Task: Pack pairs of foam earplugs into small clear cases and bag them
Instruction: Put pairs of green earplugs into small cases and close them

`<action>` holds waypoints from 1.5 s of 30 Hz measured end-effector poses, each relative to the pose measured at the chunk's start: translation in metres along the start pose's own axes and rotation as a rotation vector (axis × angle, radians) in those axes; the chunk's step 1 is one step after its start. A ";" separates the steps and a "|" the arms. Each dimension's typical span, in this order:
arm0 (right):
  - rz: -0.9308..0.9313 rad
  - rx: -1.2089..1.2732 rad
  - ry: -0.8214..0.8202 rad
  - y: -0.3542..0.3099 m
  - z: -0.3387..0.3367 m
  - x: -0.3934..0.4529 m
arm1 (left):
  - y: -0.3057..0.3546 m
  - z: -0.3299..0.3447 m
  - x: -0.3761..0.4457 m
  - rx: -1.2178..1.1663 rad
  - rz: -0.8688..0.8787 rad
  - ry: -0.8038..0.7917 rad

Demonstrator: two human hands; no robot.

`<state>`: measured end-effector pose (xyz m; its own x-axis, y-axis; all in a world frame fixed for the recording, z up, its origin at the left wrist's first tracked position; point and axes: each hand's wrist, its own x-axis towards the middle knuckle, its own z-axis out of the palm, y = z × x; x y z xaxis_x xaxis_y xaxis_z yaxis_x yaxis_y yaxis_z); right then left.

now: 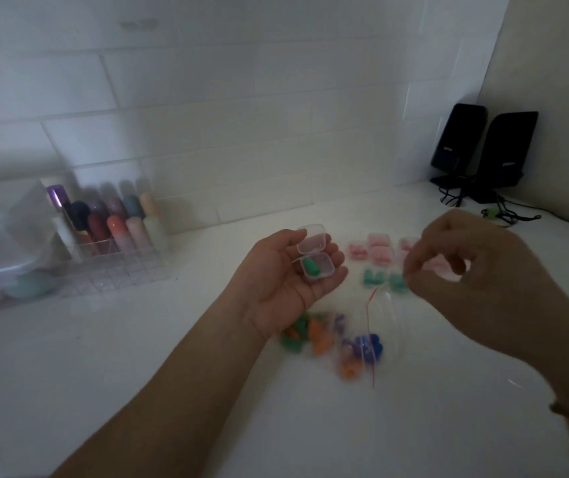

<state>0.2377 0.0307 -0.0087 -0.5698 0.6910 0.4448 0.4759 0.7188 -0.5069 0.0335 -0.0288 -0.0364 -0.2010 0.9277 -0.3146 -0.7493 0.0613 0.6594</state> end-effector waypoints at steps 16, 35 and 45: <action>-0.065 -0.392 -0.480 -0.007 0.063 -0.007 | 0.007 -0.018 0.020 -0.013 0.025 0.123; 0.040 -0.177 -0.297 0.005 0.095 0.003 | 0.005 -0.019 0.020 -0.054 -0.001 0.078; -0.046 -0.186 -0.216 0.000 0.093 -0.005 | 0.000 -0.018 0.024 -0.280 0.043 0.059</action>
<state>0.1782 0.0206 -0.0794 -0.7135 0.6395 0.2863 0.5499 0.7643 -0.3369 0.0176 -0.0129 -0.0565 -0.2668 0.9036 -0.3352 -0.8827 -0.0894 0.4614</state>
